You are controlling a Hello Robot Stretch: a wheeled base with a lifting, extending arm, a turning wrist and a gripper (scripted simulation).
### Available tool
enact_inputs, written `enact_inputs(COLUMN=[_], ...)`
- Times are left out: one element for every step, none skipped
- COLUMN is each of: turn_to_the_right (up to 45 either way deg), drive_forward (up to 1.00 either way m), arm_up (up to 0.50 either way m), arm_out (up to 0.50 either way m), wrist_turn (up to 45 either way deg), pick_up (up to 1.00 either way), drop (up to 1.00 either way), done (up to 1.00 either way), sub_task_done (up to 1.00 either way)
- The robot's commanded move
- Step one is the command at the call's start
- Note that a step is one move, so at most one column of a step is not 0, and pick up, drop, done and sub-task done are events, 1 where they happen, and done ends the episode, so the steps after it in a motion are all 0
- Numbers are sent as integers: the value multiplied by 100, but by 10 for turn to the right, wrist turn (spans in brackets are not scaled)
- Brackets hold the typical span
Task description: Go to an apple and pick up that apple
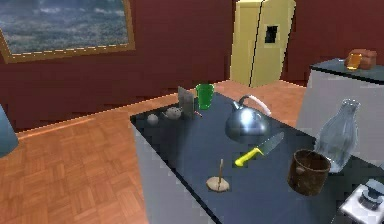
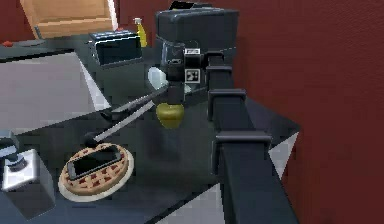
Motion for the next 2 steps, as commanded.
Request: enact_inputs(turn_to_the_right=[0, 0], drive_forward=[0, 0], arm_up=[0, 0], arm_out=[0, 0], wrist_turn=[450, 300], pick_up=[0, 0], drop=[0, 0], done=[0, 0], sub_task_done=[0, 0])
